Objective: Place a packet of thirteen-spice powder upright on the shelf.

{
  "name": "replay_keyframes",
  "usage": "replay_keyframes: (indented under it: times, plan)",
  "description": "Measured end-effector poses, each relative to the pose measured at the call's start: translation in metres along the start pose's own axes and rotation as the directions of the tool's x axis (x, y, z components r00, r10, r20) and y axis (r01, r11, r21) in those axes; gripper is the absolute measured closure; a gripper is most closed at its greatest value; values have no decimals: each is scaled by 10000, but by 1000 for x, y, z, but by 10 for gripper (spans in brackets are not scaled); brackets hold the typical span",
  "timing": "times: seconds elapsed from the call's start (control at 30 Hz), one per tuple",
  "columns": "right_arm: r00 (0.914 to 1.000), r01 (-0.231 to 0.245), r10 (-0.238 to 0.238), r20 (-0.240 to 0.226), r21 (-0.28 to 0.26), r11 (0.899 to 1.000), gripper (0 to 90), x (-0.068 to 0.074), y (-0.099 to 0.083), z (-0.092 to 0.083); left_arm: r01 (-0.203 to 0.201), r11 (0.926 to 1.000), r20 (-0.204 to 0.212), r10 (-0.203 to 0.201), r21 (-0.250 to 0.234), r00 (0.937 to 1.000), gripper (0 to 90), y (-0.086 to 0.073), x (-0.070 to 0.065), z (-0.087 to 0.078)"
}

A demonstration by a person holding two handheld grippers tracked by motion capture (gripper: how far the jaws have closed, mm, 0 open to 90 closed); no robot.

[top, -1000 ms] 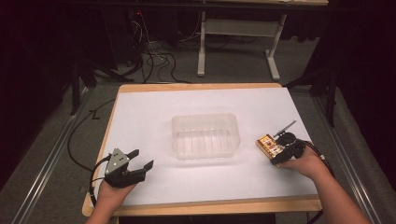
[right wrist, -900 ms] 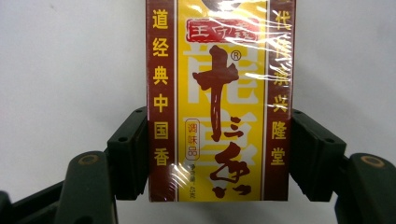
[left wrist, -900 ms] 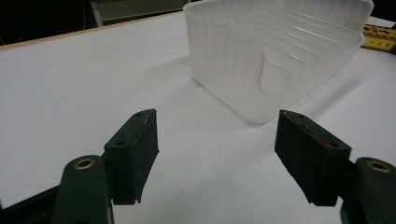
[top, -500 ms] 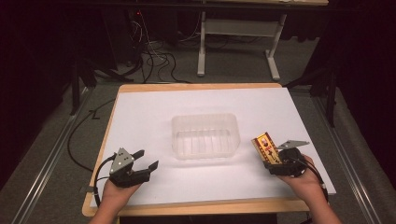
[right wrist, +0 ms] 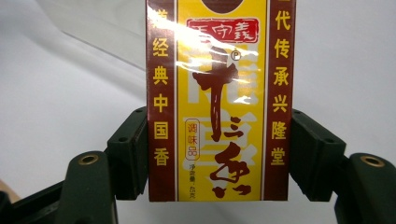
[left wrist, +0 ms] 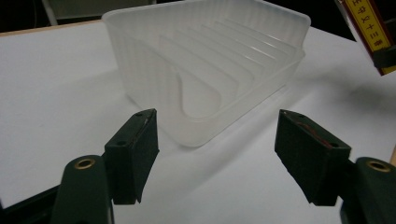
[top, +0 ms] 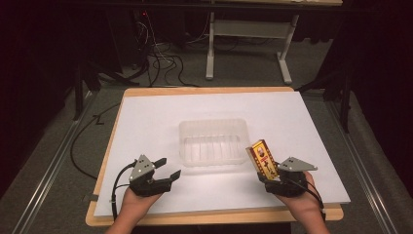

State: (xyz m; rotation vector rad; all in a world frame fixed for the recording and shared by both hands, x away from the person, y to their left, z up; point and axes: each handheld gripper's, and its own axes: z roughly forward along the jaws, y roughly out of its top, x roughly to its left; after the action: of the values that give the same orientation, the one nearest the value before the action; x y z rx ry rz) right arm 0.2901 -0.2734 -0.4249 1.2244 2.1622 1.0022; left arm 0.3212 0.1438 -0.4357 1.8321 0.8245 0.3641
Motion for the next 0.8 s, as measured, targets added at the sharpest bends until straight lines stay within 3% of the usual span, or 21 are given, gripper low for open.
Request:
replay_keyframes:
  times: [0.17, 0.37, 0.43, 0.57, 0.8]
  plan:
    - [9982, 557, -567, -215, -481, 9973, 326, 27, 10, 8, -199, 9997, 284, 202, -115, 9994, 305, 7, -17, 10]
    - [9902, 1351, -1375, -255, -788, 9877, 327, 58, 16, 23, -554, 9984, 586, 561, -148, 9967, 312, 15, -34, 21]
    - [9852, 1671, -1697, -256, -818, 9825, 326, 66, 18, 28, -464, 9987, 917, 482, -209, 9946, 313, 18, -39, 25]
    - [9804, 1860, -1904, -498, -810, 9792, 326, 82, 20, 36, -217, 9993, 1407, 259, -312, 9897, 329, 23, -47, 32]
    - [9657, 2449, -2498, -712, -719, 9669, 326, 101, 20, 46, 374, 9979, 2035, -261, -521, 9787, 418, 28, -49, 39]
